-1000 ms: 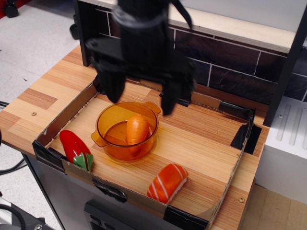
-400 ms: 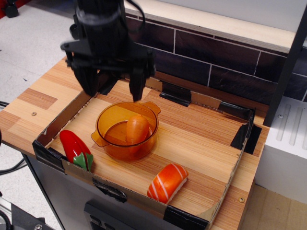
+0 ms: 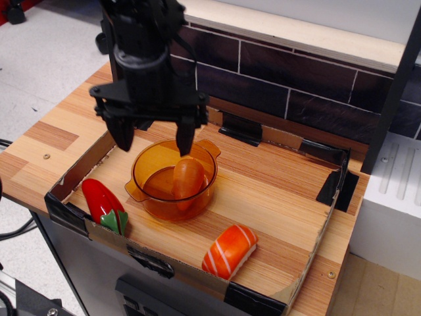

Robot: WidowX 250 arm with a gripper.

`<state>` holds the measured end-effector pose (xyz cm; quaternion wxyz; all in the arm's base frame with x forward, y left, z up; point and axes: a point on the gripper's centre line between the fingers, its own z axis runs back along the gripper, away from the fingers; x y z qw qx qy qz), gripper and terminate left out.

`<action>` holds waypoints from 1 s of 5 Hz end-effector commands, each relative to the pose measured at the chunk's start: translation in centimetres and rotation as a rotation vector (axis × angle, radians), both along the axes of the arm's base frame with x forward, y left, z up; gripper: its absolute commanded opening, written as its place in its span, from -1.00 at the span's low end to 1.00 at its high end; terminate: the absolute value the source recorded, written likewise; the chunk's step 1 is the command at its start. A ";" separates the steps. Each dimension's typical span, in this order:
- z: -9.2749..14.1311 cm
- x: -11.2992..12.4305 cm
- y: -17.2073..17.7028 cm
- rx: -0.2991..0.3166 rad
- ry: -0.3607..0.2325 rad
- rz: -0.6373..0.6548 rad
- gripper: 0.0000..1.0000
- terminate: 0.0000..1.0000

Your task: Take carrot out of pot

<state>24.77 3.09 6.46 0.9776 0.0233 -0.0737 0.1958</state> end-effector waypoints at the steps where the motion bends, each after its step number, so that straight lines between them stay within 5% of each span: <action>1: -1.6 0.4 -0.5 0.003 0.012 0.014 1.00 -1.00; 5: -4.6 0.3 -0.5 0.039 0.041 0.033 1.00 -1.00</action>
